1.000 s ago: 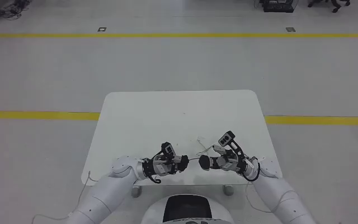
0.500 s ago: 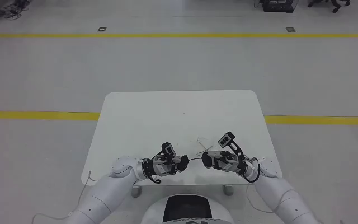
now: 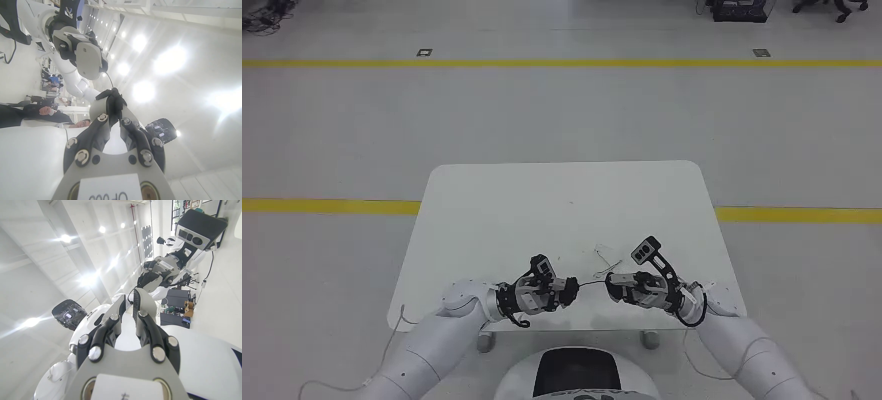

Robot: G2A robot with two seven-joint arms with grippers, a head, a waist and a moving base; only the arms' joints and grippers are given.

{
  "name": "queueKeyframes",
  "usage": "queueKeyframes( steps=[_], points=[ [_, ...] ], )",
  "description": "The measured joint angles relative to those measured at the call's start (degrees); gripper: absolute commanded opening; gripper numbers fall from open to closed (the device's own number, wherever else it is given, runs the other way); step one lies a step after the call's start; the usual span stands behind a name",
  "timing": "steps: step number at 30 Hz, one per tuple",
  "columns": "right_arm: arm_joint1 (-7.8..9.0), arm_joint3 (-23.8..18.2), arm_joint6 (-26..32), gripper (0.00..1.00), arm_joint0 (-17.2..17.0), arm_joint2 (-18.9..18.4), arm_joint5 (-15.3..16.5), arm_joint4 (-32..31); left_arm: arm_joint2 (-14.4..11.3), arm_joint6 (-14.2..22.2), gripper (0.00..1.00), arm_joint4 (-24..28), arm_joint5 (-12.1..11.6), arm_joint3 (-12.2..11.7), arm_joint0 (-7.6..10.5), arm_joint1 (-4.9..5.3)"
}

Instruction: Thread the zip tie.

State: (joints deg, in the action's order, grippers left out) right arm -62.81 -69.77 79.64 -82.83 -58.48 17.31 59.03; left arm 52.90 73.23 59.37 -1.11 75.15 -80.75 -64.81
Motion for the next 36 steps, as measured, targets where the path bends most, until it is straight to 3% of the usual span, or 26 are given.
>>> queueKeyframes(
  steps=[6, 36],
  points=[
    [0.36, 0.36, 0.00, 0.05, 0.32, 0.74, 0.46, 0.69, -0.27, 0.13, 0.00, 0.14, 0.04, -0.18, 0.21, 0.05],
    [1.26, 1.53, 0.00, 0.09, 1.52, 2.92, 1.83, 2.32, -1.46, -0.08, 0.00, 0.15, 0.15, -0.62, 0.85, 0.38]
  ],
)
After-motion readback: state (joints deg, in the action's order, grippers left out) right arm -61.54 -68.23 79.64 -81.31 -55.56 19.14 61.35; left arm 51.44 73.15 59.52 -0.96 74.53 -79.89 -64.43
